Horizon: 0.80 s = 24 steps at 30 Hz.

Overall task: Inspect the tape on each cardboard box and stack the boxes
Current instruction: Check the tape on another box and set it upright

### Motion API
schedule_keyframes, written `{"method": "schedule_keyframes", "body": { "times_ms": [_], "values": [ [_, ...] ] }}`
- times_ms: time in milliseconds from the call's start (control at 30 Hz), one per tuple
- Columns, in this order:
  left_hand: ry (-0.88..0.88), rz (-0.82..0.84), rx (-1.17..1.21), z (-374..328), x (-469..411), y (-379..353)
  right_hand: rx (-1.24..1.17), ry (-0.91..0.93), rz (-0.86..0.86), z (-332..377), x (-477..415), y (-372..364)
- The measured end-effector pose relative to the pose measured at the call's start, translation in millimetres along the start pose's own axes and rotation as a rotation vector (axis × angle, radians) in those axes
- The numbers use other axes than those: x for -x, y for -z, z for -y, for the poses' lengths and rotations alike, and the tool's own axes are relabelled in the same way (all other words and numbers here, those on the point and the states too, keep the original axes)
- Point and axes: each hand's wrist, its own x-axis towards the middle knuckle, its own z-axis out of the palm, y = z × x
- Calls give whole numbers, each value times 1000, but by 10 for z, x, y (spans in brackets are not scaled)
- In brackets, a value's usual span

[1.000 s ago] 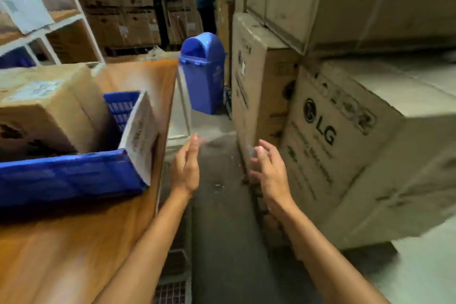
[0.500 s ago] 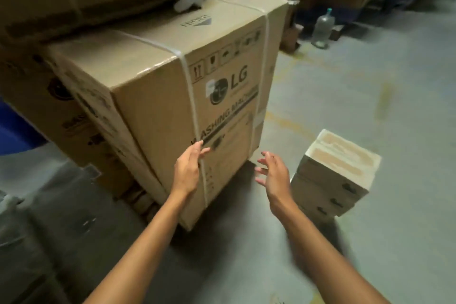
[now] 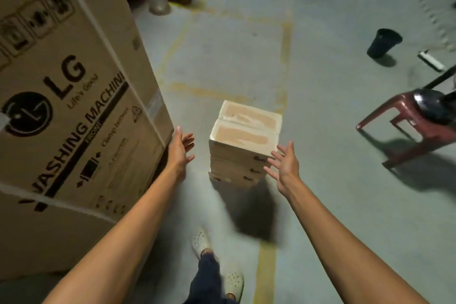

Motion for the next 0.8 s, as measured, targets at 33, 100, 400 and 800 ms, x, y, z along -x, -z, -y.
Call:
{"method": "schedule_keyframes", "body": {
  "times_ms": [33, 100, 400, 800],
  "values": [
    [8, 3, -17, 2, -153, -74, 4, -7, -20, 20, -124, 26],
    [30, 23, -41, -1, -468, -190, 19, -29, -47, 45, -368, 39],
    [150, 70, -261, 113, -1930, -597, 81, -193, -137, 34, -1448, -47],
    [116, 188, -291, 93, -1919, -1082, 45, -143, -123, 311, -1966, 93]
  ]
}}
